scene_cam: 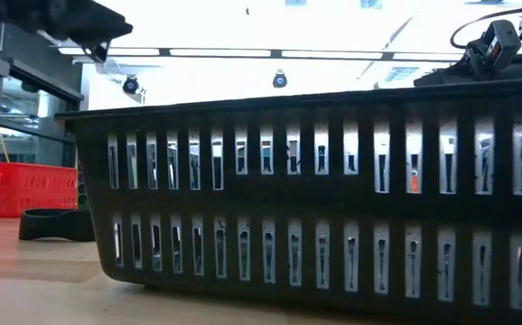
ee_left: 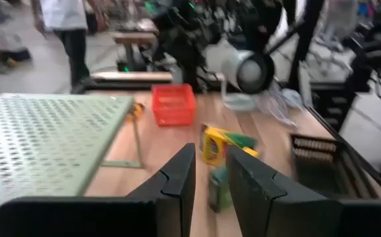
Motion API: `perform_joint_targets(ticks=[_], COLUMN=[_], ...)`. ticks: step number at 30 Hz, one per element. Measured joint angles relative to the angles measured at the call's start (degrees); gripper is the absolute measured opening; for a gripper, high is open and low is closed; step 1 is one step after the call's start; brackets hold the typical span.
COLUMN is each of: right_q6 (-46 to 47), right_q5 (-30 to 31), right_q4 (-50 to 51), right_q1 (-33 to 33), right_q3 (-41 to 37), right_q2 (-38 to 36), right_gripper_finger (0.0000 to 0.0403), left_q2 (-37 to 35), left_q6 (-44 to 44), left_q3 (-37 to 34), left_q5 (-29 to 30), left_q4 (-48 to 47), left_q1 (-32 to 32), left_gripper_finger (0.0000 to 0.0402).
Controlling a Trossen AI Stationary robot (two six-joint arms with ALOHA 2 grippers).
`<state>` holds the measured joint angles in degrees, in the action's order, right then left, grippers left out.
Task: Pick & Place Office Desk Supplies
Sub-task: Put the black rubber band into the red bin
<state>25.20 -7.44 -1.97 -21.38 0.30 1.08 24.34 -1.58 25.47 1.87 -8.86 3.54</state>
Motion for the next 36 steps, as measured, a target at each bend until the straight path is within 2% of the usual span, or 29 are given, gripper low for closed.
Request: perform_joint_targets(ticks=[5,11,15,19,24,30,36], right_q6=[0.00,-0.01,-0.01,0.00,-0.01,0.01,0.01], right_q5=[0.00,0.00,0.00,0.00,0.00,0.00,0.00], right_q4=[0.02,0.01,0.02,0.02,0.02,0.02,0.02], right_q1=[0.00,-0.01,-0.01,-0.01,-0.01,-0.01,0.00], right_q3=[0.01,0.00,-0.01,-0.01,0.01,0.00,0.00], right_q2=[0.00,0.00,-0.02,-0.01,-0.02,-0.01,-0.01], right_gripper_finger=[0.0130,0.0130,0.0130,0.0130,0.0130,0.0130,0.0130], left_q2=[5.37,8.35,8.45,8.47,10.73,17.40,24.29], left_q6=[0.01,-1.32,-6.80,-13.29,-19.28,-22.93,-26.05], left_q3=[3.44,4.34,4.53,4.90,9.24,17.76,20.87], left_q5=[0.87,10.30,17.13,20.82,21.94,22.36,22.32], left_q4=[-3.16,-3.39,-5.33,-9.12,-16.36,-26.88,-29.95], left_q1=[5.92,14.36,19.36,23.75,27.97,30.94,33.09], left_gripper_finger=[0.0079,0.0079,0.0079,0.0079,0.0079,0.0079,0.0079])
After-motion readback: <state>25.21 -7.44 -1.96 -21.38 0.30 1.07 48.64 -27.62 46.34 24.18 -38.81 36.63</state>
